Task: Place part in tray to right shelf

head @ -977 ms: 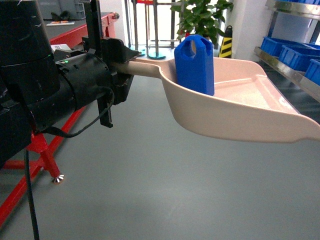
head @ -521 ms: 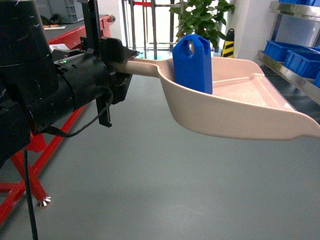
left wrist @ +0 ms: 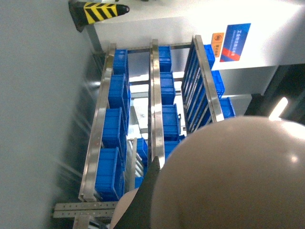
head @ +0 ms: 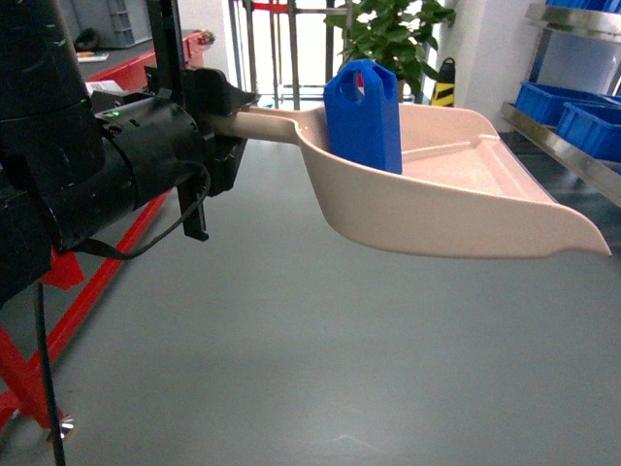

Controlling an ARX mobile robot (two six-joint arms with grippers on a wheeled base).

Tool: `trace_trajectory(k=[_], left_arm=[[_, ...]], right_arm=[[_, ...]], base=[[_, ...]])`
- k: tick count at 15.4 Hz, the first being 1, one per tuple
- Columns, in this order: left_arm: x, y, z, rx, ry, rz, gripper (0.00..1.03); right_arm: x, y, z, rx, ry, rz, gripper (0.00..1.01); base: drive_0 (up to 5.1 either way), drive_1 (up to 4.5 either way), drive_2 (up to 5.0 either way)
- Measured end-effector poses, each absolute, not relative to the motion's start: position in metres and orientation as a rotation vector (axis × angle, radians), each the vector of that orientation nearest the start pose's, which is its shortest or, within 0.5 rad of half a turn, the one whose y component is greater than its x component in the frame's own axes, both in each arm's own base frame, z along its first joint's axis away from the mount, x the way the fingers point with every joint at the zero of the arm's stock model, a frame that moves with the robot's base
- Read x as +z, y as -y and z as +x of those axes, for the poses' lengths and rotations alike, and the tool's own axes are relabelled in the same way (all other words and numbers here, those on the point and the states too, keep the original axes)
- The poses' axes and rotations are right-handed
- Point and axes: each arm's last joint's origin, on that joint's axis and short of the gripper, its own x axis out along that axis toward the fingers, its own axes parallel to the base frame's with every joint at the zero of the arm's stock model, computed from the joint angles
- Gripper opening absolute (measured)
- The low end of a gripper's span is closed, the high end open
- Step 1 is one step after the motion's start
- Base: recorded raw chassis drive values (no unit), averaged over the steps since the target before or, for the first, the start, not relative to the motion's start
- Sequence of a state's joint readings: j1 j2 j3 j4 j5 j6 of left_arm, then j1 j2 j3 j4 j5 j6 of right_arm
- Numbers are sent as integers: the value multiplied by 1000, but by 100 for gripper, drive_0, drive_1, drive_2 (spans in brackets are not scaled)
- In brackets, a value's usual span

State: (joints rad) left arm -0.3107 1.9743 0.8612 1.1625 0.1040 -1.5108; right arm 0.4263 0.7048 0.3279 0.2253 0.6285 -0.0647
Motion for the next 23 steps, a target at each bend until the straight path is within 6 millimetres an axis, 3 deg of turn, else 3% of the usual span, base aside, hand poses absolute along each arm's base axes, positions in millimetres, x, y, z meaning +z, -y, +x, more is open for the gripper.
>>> trace_trajectory(k=[23], left_arm=[[157,123,362,-378,-289,-1490,14]], right_arm=[[226,-50,152,-199,-139,-142,98]], base=[[-163,-163,-163]])
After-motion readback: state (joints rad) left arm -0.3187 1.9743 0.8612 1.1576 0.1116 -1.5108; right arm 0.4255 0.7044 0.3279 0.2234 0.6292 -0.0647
